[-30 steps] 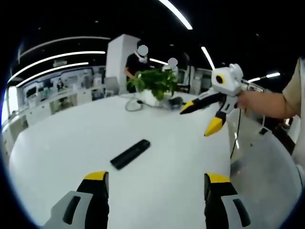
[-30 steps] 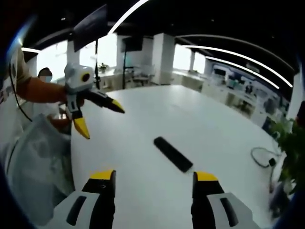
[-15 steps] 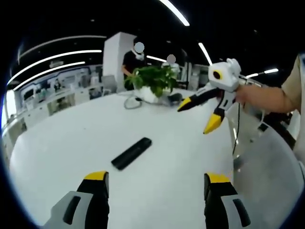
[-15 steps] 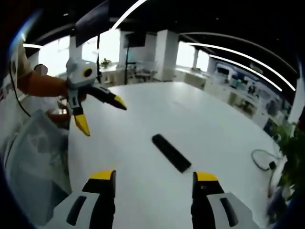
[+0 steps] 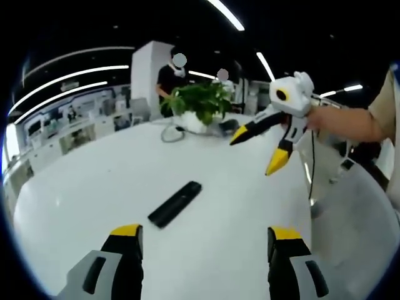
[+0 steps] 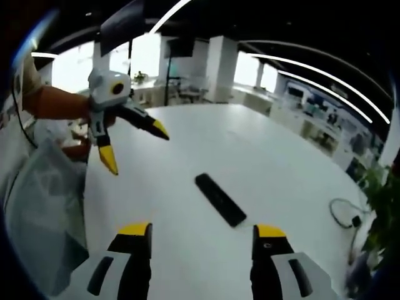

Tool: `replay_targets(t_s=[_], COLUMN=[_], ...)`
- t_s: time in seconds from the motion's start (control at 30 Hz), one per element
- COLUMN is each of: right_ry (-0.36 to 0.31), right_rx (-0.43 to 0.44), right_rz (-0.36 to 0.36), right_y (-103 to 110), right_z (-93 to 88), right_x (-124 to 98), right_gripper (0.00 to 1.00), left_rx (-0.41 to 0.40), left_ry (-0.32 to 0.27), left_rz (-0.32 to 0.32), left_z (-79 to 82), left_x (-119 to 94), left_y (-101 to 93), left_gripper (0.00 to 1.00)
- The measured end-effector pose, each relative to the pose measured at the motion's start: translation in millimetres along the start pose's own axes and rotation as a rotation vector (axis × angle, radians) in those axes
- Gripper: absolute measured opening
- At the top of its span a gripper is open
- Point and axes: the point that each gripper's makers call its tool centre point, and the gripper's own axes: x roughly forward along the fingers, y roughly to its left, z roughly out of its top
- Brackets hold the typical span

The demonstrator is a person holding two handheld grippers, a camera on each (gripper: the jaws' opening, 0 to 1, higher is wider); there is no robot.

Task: Press the specified remote control buttons in sequence, fully releasing each button before pressing the next.

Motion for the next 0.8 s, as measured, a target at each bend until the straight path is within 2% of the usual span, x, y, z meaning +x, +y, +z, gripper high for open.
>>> replay_targets(t_s=[0.27,0.8], right_ry=[0.014,0.046], right_rx=[-0.003,-0.022], right_rz=[0.002,0.017], right_y=[-7.4,-19.8], right_z=[-3.3,-9.4], right_x=[5.6,17.2], right_gripper=[0.62,0.63], left_rx=[0.004,0.027], left_ry=[0.015,0.048], left_rz=[-0.006,-0.009], left_z=[-1.8,-6.0], left_x=[5.9,15.7], left_y=[4.7,27.7], left_gripper=[0.84,0.84])
